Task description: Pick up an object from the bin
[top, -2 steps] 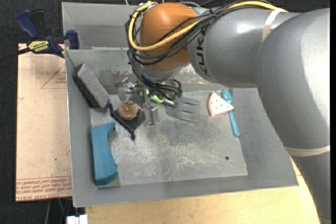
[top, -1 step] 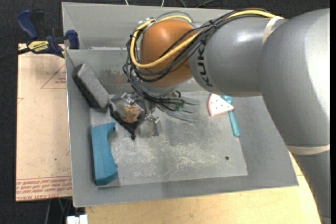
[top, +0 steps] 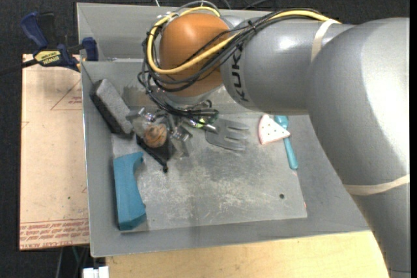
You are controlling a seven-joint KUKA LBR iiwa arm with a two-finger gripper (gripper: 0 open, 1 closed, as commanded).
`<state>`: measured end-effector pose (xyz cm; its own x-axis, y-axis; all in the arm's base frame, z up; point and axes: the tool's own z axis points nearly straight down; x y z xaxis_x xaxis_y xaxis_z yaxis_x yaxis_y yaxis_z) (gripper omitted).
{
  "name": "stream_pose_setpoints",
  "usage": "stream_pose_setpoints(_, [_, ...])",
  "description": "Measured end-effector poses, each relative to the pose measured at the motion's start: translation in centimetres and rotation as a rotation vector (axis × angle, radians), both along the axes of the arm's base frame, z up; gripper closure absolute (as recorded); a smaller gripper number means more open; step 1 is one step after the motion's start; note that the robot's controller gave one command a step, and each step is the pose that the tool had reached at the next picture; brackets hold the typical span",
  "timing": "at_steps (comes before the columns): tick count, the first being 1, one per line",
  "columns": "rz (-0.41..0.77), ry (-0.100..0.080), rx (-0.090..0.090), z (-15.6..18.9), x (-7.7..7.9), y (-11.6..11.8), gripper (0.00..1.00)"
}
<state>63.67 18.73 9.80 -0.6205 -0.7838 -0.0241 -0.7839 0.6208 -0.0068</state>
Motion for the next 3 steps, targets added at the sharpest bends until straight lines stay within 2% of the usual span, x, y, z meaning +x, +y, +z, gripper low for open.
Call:
stream_pose_setpoints(1, [-0.322,0.01,0.007,0.84,0.15,-5.45,1.0])
stream_pose_setpoints(2, [-0.322,0.009,0.007,0.83,0.16,-5.46,0.0])
stream_pose_setpoints(3, [-0.323,0.009,0.007,0.81,0.15,-5.46,0.0])
